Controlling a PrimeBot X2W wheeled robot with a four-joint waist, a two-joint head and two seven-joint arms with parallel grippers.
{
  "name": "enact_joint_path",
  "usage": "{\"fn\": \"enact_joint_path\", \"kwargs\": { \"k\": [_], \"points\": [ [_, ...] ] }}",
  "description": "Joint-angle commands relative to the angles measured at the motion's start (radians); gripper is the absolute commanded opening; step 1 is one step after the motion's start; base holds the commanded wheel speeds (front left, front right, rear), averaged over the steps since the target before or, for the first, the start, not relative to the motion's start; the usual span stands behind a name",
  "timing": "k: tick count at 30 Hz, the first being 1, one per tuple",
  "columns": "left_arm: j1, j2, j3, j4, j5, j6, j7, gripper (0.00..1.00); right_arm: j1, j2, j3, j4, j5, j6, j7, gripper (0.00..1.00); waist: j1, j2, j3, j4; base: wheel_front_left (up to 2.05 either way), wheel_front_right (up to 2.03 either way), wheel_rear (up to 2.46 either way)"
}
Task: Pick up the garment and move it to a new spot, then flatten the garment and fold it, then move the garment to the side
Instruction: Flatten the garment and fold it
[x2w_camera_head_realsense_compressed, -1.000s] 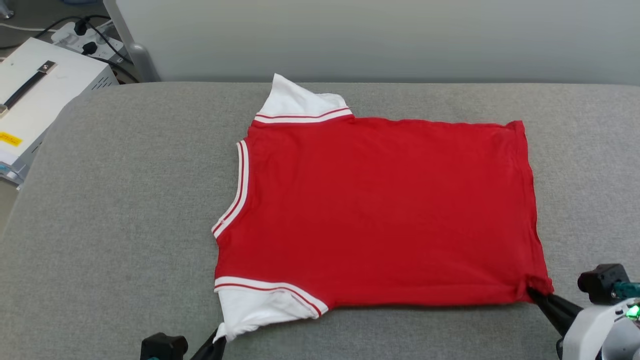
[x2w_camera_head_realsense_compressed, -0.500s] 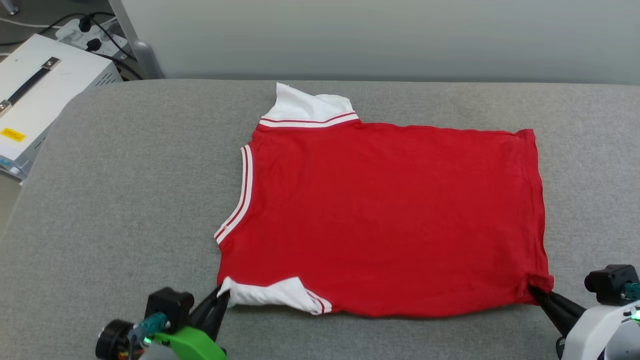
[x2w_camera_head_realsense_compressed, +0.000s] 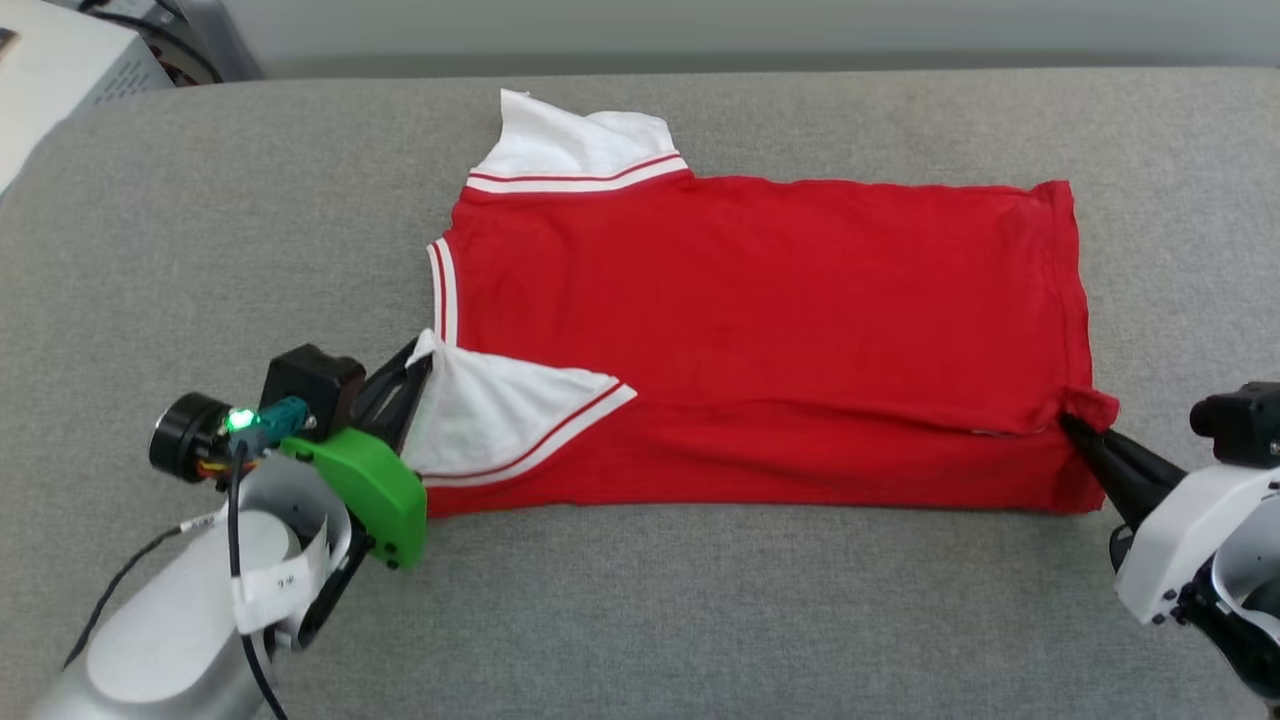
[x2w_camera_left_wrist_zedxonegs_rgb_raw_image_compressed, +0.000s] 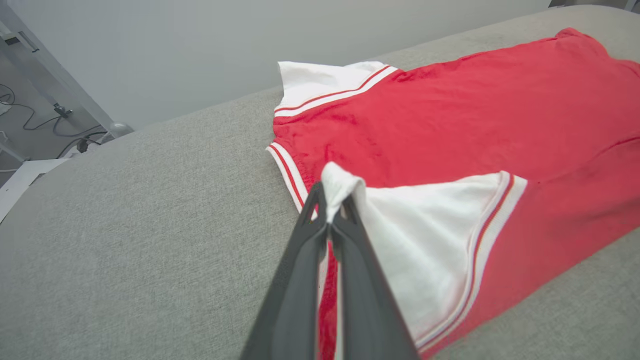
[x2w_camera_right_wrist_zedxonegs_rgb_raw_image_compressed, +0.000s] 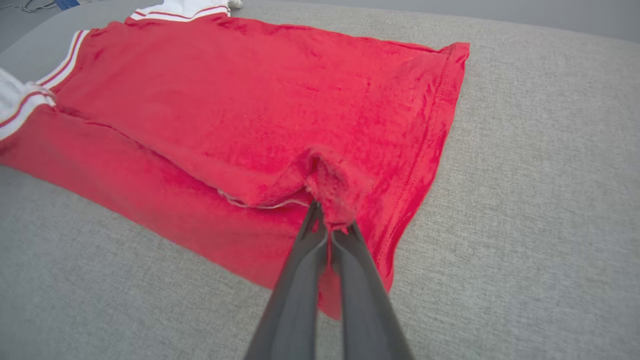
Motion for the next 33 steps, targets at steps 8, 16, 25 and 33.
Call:
{"fn": "enact_joint_path", "kwargs": {
  "k": [8,16,25,33],
  "points": [
    [-0.170,-0.045,-0.019,0.180,0.038,-0.069,0.007,0.00,-0.156,0.024,0.035,0.084,0.014,-0.001,0.014,0.00,0.0001,0.0048,0.131,-0.032,0.00,0.00,0.00],
    [-0.213,-0.106,-0.033,0.382,0.024,-0.118,-0.029,0.00,-0.229,0.040,0.095,0.196,0.022,-0.001,-0.003,0.00,0.0001,0.0048,0.172,-0.027,0.00,0.00,0.00],
    [-0.215,-0.172,-0.074,0.537,0.013,-0.170,-0.075,0.00,-0.237,0.034,0.137,0.254,0.054,-0.001,-0.044,0.00,0.0001,0.0048,0.146,-0.018,0.00,0.00,0.00],
    [-0.248,-0.173,-0.064,0.561,0.012,-0.176,-0.127,1.00,-0.173,0.003,0.092,0.204,0.066,-0.001,-0.113,1.00,0.0001,0.0048,0.054,0.007,0.00,0.00,0.00]
  ]
}}
